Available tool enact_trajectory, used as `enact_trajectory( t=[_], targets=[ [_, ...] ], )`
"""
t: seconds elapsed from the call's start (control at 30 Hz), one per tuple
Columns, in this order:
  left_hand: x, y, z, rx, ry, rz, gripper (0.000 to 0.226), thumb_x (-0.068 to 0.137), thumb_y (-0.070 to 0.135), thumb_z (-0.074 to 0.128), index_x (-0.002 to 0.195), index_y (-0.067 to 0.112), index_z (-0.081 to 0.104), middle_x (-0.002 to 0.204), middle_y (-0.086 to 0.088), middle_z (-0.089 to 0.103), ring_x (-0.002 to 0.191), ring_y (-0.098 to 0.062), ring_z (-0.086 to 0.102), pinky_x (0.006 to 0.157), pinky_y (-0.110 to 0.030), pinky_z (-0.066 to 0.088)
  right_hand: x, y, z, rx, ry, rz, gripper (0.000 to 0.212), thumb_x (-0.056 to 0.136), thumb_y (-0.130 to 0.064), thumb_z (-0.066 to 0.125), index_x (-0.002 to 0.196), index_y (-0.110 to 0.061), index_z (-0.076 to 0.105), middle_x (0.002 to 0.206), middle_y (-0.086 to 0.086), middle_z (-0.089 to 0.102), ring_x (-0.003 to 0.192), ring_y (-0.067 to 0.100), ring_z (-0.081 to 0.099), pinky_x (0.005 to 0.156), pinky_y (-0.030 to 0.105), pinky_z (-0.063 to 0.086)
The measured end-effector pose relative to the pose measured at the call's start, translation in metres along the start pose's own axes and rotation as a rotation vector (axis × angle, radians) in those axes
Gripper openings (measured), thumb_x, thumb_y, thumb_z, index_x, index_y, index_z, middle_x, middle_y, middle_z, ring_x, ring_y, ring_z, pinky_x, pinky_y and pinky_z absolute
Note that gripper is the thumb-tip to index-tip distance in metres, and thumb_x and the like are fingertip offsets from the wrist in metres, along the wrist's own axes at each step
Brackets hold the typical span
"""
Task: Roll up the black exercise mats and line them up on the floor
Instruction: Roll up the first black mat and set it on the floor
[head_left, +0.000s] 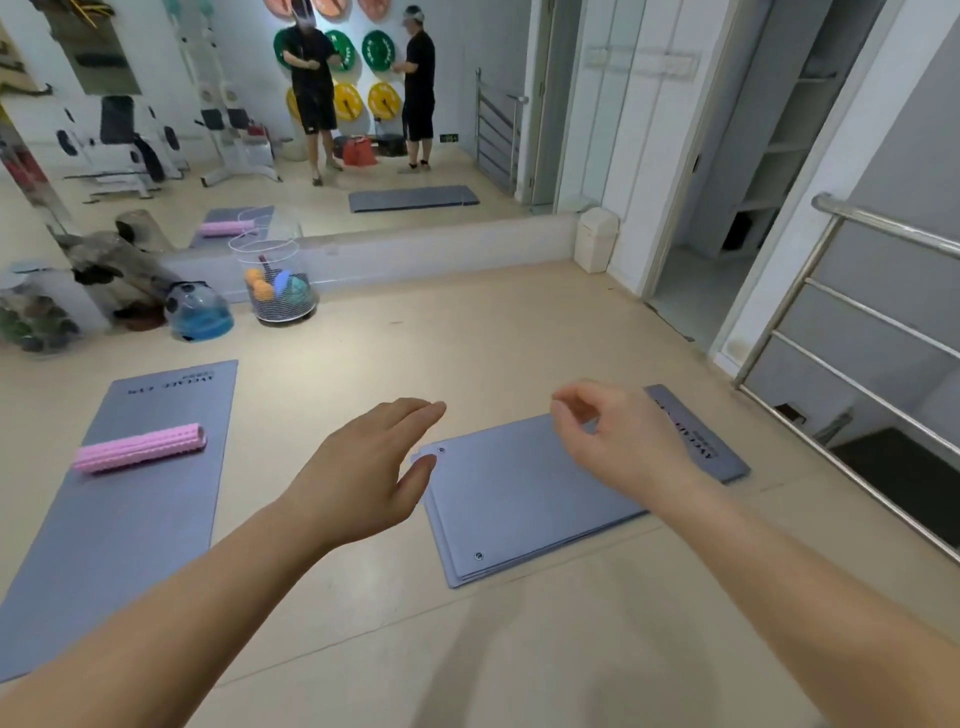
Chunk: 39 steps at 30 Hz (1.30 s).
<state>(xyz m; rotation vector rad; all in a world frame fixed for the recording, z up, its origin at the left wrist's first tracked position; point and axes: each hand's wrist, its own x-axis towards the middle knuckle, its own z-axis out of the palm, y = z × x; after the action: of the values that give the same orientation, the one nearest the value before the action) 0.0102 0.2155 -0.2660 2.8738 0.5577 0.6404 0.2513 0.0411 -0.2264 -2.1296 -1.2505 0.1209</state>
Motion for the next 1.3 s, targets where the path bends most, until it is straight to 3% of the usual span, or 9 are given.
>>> enact_trajectory(
  t=[0.17,0.33,0.47,0.6,0.73,0.87,1.1,1.2,1.3],
  targets=[
    [0.045,-0.130,0.059,-0.040,-0.097,-0.047,0.052,0.097,0.025,0.066,0.148,0.017,0.058,0.141,0.001,0.065,0.118,-0.023,0.067,0.085,-0.037,0.060,0.096,0.003,0.104,0.015,-0.131,0.078,0.019,0.101,-0.038,0.061,0.111,-0.032,0.076,0.098,-0.021,0.074,0.090,0.004,0.069,0.085,0.035,0.057],
    [0.135,-0.213,0.119,-0.096,-0.283,0.023,0.052,0.096,0.031,0.057,0.146,0.017,0.061,0.139,0.003,0.066,0.113,-0.022,0.070,0.078,-0.037,0.062,0.166,0.035,0.144,0.047,-0.136,0.250,0.020,0.101,-0.037,0.064,0.115,-0.029,0.077,0.095,-0.019,0.074,0.088,0.002,0.068,0.087,0.035,0.056],
    [0.227,-0.260,0.190,-0.098,-0.347,0.158,0.049,0.095,0.023,0.070,0.143,0.016,0.063,0.135,0.003,0.069,0.104,-0.022,0.072,0.071,-0.035,0.061,0.212,0.089,0.161,0.056,-0.107,0.398,0.019,0.098,-0.045,0.061,0.107,-0.038,0.075,0.090,-0.023,0.073,0.085,-0.003,0.067,0.081,0.031,0.055],
    [0.316,-0.287,0.288,-0.111,-0.437,0.255,0.050,0.090,0.016,0.078,0.139,0.012,0.066,0.132,-0.002,0.072,0.096,-0.026,0.074,0.066,-0.035,0.060,0.280,0.166,0.202,0.158,0.006,0.527,0.035,0.092,-0.056,0.055,0.109,-0.034,0.077,0.087,-0.021,0.074,0.083,0.002,0.071,0.083,0.036,0.059],
    [0.382,-0.330,0.387,-0.109,-0.498,0.346,0.049,0.092,0.016,0.076,0.139,0.013,0.065,0.131,-0.001,0.071,0.094,-0.027,0.072,0.061,-0.039,0.060,0.349,0.249,0.270,0.239,0.043,0.632,0.019,0.094,-0.046,0.064,0.103,-0.034,0.076,0.086,-0.018,0.075,0.079,0.007,0.072,0.083,0.040,0.060],
    [0.438,-0.375,0.454,-0.122,-0.560,0.429,0.052,0.083,0.012,0.084,0.133,0.012,0.069,0.123,0.000,0.074,0.087,-0.025,0.073,0.055,-0.033,0.056,0.402,0.304,0.329,0.289,0.105,0.750,0.038,0.082,-0.061,0.050,0.097,-0.036,0.075,0.079,-0.022,0.071,0.073,0.008,0.070,0.080,0.041,0.061],
    [0.520,-0.472,0.558,-0.187,-0.653,0.665,0.055,0.070,0.009,0.094,0.121,0.009,0.074,0.110,-0.001,0.076,0.076,-0.023,0.073,0.049,-0.030,0.055,0.476,0.333,0.425,0.235,0.118,1.063,0.013,0.098,-0.036,0.062,0.102,-0.032,0.074,0.076,-0.011,0.073,0.070,0.016,0.068,0.078,0.042,0.060],
    [0.555,-0.523,0.605,-0.212,-0.693,0.780,0.059,0.061,0.010,0.098,0.115,0.010,0.076,0.105,-0.001,0.076,0.072,-0.022,0.073,0.044,-0.029,0.055,0.513,0.332,0.476,0.187,0.190,1.189,0.016,0.101,-0.029,0.063,0.112,-0.026,0.074,0.076,-0.012,0.071,0.071,0.016,0.065,0.081,0.041,0.060],
    [0.572,-0.569,0.637,-0.215,-0.767,0.867,0.060,0.056,0.012,0.100,0.111,0.012,0.077,0.104,0.000,0.076,0.072,-0.020,0.073,0.045,-0.028,0.057,0.545,0.331,0.522,0.145,0.138,1.300,0.024,0.102,-0.032,0.061,0.122,-0.027,0.071,0.081,-0.018,0.067,0.080,0.013,0.064,0.085,0.037,0.059]
  ],
)
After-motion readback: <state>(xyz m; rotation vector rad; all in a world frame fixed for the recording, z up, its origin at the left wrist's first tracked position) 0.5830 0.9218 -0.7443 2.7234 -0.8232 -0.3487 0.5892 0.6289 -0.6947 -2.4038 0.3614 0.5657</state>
